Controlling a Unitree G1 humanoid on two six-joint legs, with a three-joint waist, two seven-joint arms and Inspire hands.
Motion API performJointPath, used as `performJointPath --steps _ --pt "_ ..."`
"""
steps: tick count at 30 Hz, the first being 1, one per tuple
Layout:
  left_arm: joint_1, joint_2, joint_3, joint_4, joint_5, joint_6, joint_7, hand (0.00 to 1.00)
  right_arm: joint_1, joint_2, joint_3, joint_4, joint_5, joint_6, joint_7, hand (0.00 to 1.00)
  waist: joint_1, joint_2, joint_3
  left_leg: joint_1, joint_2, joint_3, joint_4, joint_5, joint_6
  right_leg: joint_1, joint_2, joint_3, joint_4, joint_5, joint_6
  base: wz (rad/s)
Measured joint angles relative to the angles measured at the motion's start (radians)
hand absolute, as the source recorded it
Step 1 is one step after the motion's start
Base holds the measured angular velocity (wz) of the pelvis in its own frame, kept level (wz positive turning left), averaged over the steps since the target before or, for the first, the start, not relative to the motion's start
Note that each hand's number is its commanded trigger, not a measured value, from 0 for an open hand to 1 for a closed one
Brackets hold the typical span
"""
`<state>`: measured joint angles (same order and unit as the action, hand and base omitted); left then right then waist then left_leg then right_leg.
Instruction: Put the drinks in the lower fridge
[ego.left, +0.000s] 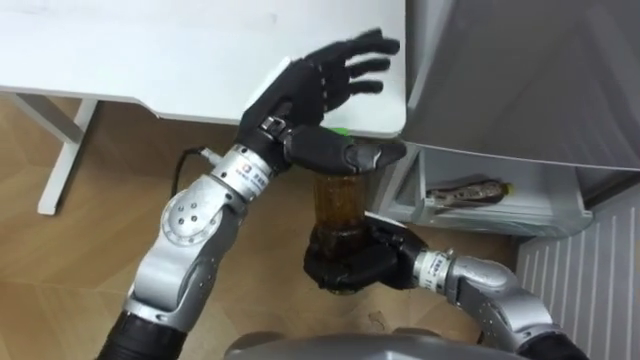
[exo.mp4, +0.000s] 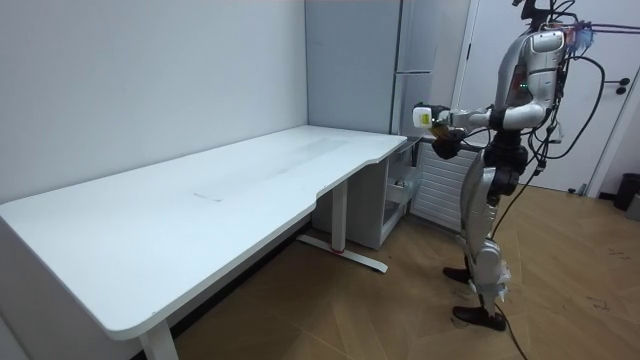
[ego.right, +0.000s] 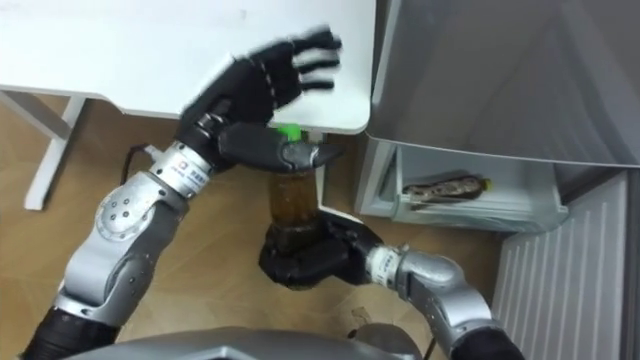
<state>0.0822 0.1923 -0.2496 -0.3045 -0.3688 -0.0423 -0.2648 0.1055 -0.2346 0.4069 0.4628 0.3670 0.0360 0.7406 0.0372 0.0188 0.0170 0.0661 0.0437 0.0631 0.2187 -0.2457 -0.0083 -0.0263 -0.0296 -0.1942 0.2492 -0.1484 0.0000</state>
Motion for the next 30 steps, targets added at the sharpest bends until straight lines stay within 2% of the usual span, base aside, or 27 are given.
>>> performJointPath --steps 5,8,11,13,18,24,25,27,30 --pt "-0.002 -0.003 0.093 -0.074 0.003 -0.075 0.049 0.00 0.010 -0.004 -0.026 -0.012 -0.021 -0.001 0.000 1.00 0.016 0.001 -0.0007 0.034 0.000 0.015 -0.008 0.001 0.000 0.015 0.001 0.016 0.006 -0.002 0.002 -0.09" --pt "0.000 -0.005 0.158 -0.090 0.009 -0.084 0.092 0.00 0.044 0.004 -0.087 -0.021 -0.024 -0.007 -0.008 1.00 0.043 -0.001 0.0003 0.049 -0.001 0.022 -0.017 0.001 0.000 0.027 0.002 0.024 0.005 -0.002 0.003 -0.08" --pt "0.007 -0.006 0.238 -0.097 0.009 -0.117 0.137 0.00 0.086 0.005 -0.119 -0.044 -0.033 -0.014 -0.007 1.00 0.061 -0.009 -0.0037 0.054 -0.002 0.016 -0.021 0.001 0.000 0.039 0.002 0.018 -0.002 -0.003 0.004 0.05" --pt "0.014 -0.006 0.281 -0.112 0.010 -0.120 0.175 0.00 0.104 0.003 -0.130 -0.044 -0.066 -0.014 -0.005 1.00 0.075 -0.013 -0.0066 0.065 -0.001 0.015 -0.024 0.001 0.000 0.051 0.004 0.018 -0.011 -0.003 0.004 0.02" --pt "0.024 -0.009 0.359 -0.128 0.012 -0.175 0.295 0.00 0.118 0.009 -0.156 -0.045 -0.122 -0.013 0.005 1.00 0.105 -0.013 -0.0072 0.079 -0.002 0.012 -0.031 0.001 0.000 0.062 0.004 0.016 -0.013 -0.003 0.005 0.01" --pt "0.033 -0.009 0.431 -0.122 0.034 -0.180 0.405 0.00 0.122 0.014 -0.184 -0.049 -0.133 -0.013 0.004 1.00 0.113 -0.008 -0.0082 0.066 -0.004 -0.012 -0.026 0.001 0.001 0.060 -0.001 -0.003 -0.014 -0.004 0.006 0.09" --pt "0.033 -0.009 0.450 -0.105 0.036 -0.186 0.430 0.00 0.123 0.012 -0.192 -0.049 -0.133 -0.013 0.000 1.00 0.120 -0.003 -0.0065 0.066 -0.003 -0.012 -0.024 0.001 0.001 0.061 -0.001 -0.004 -0.014 -0.004 0.006 0.00" --pt "0.050 -0.009 0.474 -0.059 0.036 -0.187 0.482 0.00 0.125 0.006 -0.197 -0.049 -0.134 -0.012 -0.013 1.00 0.129 0.010 -0.0105 0.068 -0.003 -0.012 -0.023 0.001 0.001 0.061 -0.001 -0.002 -0.015 -0.004 0.006 0.00" --pt "0.069 -0.010 0.483 0.032 0.026 -0.187 0.532 0.00 0.137 0.004 -0.197 -0.050 -0.141 -0.010 -0.031 1.00 0.137 0.016 -0.0127 0.074 -0.003 -0.011 -0.023 0.001 0.000 0.065 0.000 -0.002 -0.014 -0.004 0.006 0.00"
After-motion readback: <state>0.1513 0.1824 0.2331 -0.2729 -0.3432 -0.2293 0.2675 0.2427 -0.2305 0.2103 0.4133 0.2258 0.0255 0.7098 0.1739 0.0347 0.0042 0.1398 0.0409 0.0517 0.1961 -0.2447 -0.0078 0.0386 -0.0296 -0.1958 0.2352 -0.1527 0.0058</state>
